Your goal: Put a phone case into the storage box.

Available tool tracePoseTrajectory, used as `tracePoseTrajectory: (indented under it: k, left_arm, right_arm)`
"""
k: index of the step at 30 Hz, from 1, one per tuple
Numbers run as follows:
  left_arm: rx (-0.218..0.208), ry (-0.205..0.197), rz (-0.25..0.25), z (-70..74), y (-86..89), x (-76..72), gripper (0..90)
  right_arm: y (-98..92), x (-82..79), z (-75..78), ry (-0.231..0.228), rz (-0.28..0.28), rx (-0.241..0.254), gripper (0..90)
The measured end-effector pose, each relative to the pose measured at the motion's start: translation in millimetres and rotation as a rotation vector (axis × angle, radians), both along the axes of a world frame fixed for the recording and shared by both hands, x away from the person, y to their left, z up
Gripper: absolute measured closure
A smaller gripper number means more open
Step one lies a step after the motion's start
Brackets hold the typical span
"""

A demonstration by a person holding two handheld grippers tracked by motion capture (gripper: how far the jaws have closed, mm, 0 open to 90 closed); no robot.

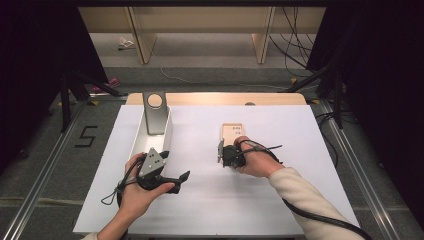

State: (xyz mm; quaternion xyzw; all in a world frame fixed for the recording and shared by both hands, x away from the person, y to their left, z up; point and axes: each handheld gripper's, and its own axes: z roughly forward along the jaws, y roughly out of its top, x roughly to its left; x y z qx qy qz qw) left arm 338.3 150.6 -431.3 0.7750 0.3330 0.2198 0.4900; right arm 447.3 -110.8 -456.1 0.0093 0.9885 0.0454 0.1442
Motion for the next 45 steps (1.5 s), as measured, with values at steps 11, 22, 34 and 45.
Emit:
tracePoseTrajectory:
  k: [11, 22, 34, 45]
  left_arm:
    - [-0.003, 0.002, 0.004, -0.6, 0.2, 0.3, 6.0]
    - [-0.002, 0.007, 0.011, -2.2, 1.3, 1.6, 6.2]
    - [0.001, 0.006, 0.015, -2.4, 1.7, 1.9, 6.5]
    - [-0.001, 0.009, 0.018, -3.1, 2.5, 2.4, 6.8]
  right_arm:
    - [-6.5, -5.0, 7.6, -0.018, 0.007, 0.053, 88.1]
    - [-24.2, -17.0, 19.1, -0.054, 0.02, 0.153, 88.2]
    - [-51.6, -29.1, 25.7, -0.018, -0.003, 0.354, 88.2]
    - [-66.0, -38.6, 27.7, -0.012, -0.01, 0.433, 88.3]
